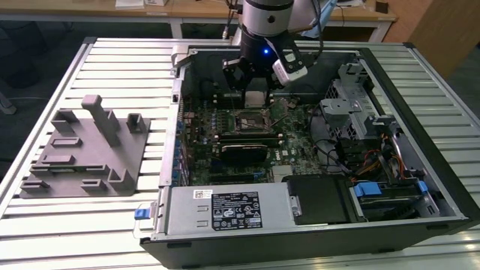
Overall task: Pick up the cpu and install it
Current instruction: 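Pick up the cpu and move it towards the insertion slot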
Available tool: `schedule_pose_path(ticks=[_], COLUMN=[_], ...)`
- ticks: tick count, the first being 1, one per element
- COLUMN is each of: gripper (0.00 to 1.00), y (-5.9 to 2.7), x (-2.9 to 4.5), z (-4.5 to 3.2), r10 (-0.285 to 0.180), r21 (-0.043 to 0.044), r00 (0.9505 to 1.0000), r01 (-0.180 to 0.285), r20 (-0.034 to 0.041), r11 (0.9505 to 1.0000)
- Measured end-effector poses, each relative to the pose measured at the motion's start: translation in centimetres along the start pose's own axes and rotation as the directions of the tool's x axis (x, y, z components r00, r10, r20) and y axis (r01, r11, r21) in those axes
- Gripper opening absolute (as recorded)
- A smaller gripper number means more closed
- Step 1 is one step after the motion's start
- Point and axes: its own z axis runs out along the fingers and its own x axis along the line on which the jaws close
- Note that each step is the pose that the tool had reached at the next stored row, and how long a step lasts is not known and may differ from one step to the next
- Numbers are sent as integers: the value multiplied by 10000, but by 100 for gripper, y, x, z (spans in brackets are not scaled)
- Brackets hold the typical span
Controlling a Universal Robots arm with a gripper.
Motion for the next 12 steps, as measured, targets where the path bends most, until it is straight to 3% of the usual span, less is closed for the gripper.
schedule_pose_path(ticks=[12], gripper=[55], y=[-12], x=[-96], z=[188], r10=[1], r21=[6], r00=[10000], r01=[-1], r20=[-28], r11=[10000])
